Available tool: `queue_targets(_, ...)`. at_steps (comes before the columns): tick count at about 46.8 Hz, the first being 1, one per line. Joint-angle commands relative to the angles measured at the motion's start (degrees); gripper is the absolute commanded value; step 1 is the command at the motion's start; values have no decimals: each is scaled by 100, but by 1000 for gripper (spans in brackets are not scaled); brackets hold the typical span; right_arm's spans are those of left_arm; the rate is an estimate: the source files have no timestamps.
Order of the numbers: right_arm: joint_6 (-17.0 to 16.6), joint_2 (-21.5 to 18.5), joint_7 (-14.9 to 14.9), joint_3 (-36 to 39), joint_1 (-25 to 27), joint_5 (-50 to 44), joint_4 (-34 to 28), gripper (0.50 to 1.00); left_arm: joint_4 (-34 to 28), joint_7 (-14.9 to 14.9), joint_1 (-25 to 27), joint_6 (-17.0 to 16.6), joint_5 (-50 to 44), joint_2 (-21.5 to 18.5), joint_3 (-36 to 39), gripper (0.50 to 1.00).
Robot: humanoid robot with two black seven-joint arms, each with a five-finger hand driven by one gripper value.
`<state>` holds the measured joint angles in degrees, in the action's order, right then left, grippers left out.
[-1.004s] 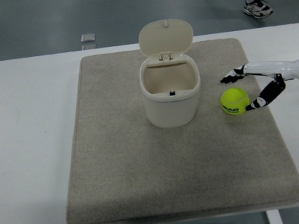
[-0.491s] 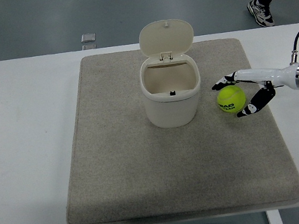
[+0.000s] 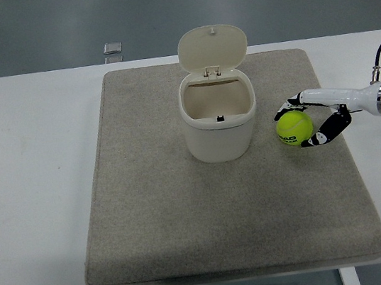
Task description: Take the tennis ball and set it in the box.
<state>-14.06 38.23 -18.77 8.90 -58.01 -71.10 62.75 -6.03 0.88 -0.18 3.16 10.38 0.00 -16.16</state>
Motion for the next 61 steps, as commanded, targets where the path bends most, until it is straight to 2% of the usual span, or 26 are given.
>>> queue_targets(1,0,0,5,7,0,9,0,768,-3,0,0,0,-1,0,-2,992)
queue_targets(6,0,0,5,7,0,9,0,766,5,0,0,0,-1,0,-2,992)
queue_targets(9,0,0,5,7,0,17,0,748,-3,0,0,0,-1,0,-2,992)
queue_targets(15,-9,0,5,7,0,52,9,636,5,0,0,0,-1,0,-2,992)
queue_targets(20,-17,0,5,7,-17,79,9,505,-3,0,0,0,-1,0,-2,992)
queue_targets(21,-17,0,5,7,-17,79,9,500,-3,0,0,0,-1,0,-2,992)
queue_targets(39,-17,123,-83,121,0,175,9,500,-3,0,0,0,-1,0,-2,992)
queue_targets(54,-61,677,-618,130,-52,755,27,500,5,0,0,0,-1,0,-2,992)
queue_targets(61,-70,844,-777,138,-88,1098,184,500,-3,0,0,0,-1,0,-2,992)
